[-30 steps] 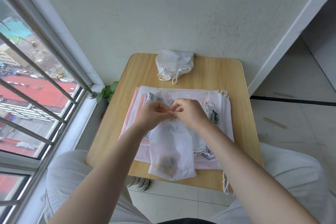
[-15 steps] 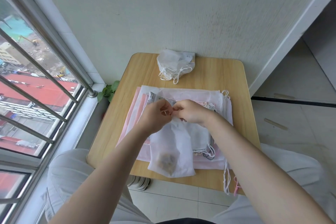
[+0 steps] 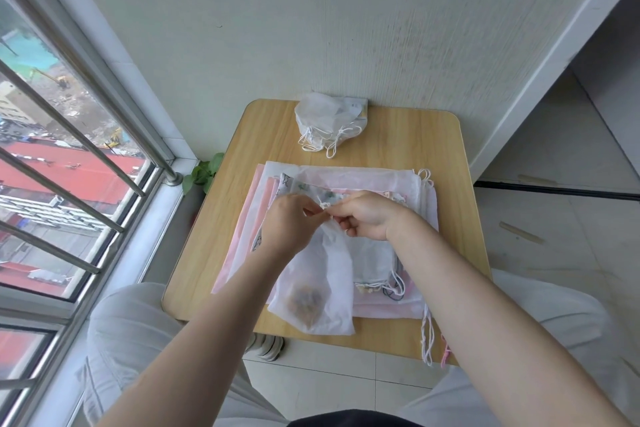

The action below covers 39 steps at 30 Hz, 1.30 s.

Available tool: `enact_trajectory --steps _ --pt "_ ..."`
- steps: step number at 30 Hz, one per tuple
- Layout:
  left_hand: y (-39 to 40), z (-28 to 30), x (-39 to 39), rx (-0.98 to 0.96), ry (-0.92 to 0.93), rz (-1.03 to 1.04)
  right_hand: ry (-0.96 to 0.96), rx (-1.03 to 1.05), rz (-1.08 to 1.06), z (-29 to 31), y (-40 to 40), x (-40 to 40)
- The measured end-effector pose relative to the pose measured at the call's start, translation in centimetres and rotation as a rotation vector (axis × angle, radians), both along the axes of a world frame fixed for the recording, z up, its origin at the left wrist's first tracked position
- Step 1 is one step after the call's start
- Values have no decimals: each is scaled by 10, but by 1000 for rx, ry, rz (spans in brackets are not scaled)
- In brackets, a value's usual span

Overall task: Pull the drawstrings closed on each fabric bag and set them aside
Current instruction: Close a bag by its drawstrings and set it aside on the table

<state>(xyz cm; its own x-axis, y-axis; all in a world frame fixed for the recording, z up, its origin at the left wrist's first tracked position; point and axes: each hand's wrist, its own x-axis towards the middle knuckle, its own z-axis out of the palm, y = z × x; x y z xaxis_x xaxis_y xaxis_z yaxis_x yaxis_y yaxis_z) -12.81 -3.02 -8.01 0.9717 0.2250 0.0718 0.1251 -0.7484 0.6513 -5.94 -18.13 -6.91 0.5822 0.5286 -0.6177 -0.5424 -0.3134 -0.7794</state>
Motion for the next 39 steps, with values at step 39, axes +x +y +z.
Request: enact_trajectory --steps 39 --pt "5 27 79 70 299 -84 -380 -625 517 29 -17 44"
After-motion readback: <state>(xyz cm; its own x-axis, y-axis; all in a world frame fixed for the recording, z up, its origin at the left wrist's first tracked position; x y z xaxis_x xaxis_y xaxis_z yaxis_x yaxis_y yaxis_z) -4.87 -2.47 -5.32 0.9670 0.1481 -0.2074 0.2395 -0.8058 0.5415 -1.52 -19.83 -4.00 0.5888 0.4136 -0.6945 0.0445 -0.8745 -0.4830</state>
